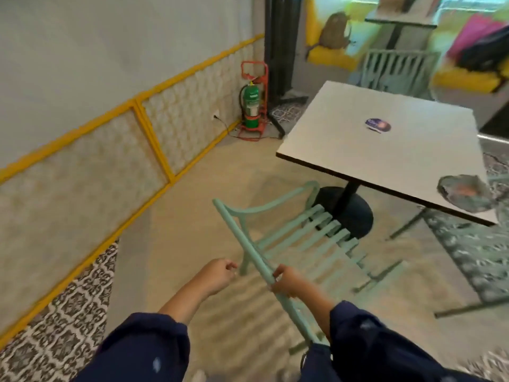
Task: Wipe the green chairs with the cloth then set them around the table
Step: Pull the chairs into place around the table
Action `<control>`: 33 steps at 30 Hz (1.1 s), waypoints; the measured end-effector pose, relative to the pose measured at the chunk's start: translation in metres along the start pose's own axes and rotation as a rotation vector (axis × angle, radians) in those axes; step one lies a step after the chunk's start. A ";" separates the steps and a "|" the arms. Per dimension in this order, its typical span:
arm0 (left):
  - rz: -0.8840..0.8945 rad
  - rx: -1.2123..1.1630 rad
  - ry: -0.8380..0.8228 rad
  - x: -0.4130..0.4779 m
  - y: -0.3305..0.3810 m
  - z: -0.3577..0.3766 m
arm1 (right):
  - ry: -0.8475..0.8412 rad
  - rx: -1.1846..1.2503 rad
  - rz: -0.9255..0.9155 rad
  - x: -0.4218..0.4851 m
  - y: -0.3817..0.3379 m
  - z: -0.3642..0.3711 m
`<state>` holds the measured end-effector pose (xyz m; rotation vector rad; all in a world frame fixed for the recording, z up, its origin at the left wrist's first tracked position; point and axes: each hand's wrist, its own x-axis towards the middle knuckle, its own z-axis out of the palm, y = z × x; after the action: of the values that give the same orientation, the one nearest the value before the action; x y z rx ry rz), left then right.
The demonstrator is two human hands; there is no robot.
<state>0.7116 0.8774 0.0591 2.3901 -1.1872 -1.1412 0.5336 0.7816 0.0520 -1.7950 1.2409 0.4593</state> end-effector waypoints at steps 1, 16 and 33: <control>0.067 0.073 -0.036 0.013 0.001 -0.007 | 0.040 0.025 0.030 -0.002 -0.003 0.006; 0.630 1.065 -0.067 0.137 0.018 -0.028 | 0.219 0.088 0.188 0.000 0.004 0.057; 1.068 1.178 -0.352 0.182 0.039 -0.052 | 0.237 0.054 0.419 0.019 0.009 0.051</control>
<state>0.7943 0.7078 0.0155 1.3617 -3.2969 -0.4644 0.5431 0.8118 0.0068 -1.5753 1.7916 0.4469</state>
